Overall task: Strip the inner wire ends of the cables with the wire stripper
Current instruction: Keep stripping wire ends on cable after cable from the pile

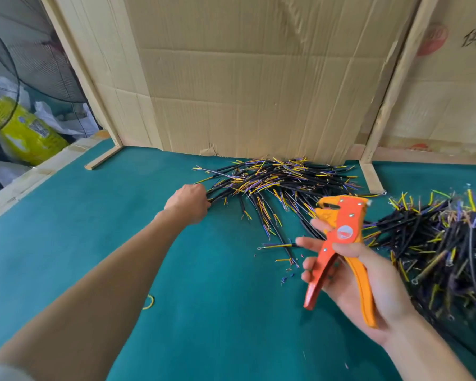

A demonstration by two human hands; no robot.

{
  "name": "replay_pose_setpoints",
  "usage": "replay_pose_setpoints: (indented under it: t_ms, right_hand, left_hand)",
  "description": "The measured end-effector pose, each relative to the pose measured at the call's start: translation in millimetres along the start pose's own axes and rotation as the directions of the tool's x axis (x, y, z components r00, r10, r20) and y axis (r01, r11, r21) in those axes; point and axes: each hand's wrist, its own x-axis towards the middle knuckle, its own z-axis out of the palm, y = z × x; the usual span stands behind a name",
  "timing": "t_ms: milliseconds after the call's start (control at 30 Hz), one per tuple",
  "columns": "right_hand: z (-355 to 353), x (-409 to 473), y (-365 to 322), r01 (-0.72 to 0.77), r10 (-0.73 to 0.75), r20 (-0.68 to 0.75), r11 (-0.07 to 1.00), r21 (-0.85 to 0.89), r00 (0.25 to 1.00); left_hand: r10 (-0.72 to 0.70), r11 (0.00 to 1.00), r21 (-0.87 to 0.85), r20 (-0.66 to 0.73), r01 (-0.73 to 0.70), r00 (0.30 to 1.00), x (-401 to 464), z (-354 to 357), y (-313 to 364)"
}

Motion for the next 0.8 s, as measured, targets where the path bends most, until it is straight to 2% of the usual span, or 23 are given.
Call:
replay_pose_setpoints:
  t_ms: [100, 167, 233, 300, 367, 433, 500, 600, 800]
  right_hand:
    - [4, 0, 6, -0.07, 0.072, 0.028, 0.995, -0.065, 0.997]
    - [5, -1, 7, -0.095, 0.097, 0.024, 0.992, -0.081, 0.995]
    - [6, -1, 7, -0.123, 0.126, 0.035, 0.989, -0.081, 0.991]
    - [5, -1, 7, -0.139, 0.143, 0.052, 0.988, -0.074, 0.988]
    - [3, 0, 8, -0.139, 0.142, 0.062, 0.989, -0.048, 0.988]
    - [2, 1, 8, -0.11, 0.11, 0.058, 0.994, -0.013, 0.992]
    - [1, 1, 7, -0.046, 0.046, 0.038, 0.999, -0.006, 0.998]
    - [-3, 0, 2, 0.031, -0.03, 0.03, 0.999, -0.029, 0.999]
    - [-10, 3, -1, 0.022, -0.019, 0.061, 0.998, -0.055, 0.998]
  left_hand:
    - [0.0, 0.987, -0.159, -0.084, -0.014, 0.997, -11, -14, -1]
    - [-0.029, 0.934, -0.355, -0.168, -0.033, 0.985, -31, -19, 5]
    - [-0.045, 0.78, -0.621, -0.167, -0.07, 0.985, -62, -15, 20]
    - [0.027, 0.529, -0.842, -0.104, -0.103, 0.994, -95, -2, 41]
    - [0.1, 0.319, -0.944, -0.054, -0.084, 0.993, -121, 14, 62]
    - [0.157, 0.22, -0.974, -0.009, -0.044, 0.988, -141, 31, 80]
    - [0.198, 0.203, -0.978, -0.001, -0.042, 0.98, -152, 44, 91]
    - [0.24, 0.24, -0.966, -0.037, -0.096, 0.97, -156, 52, 96]
    - [0.29, 0.294, -0.947, -0.041, -0.13, 0.956, -157, 55, 96]
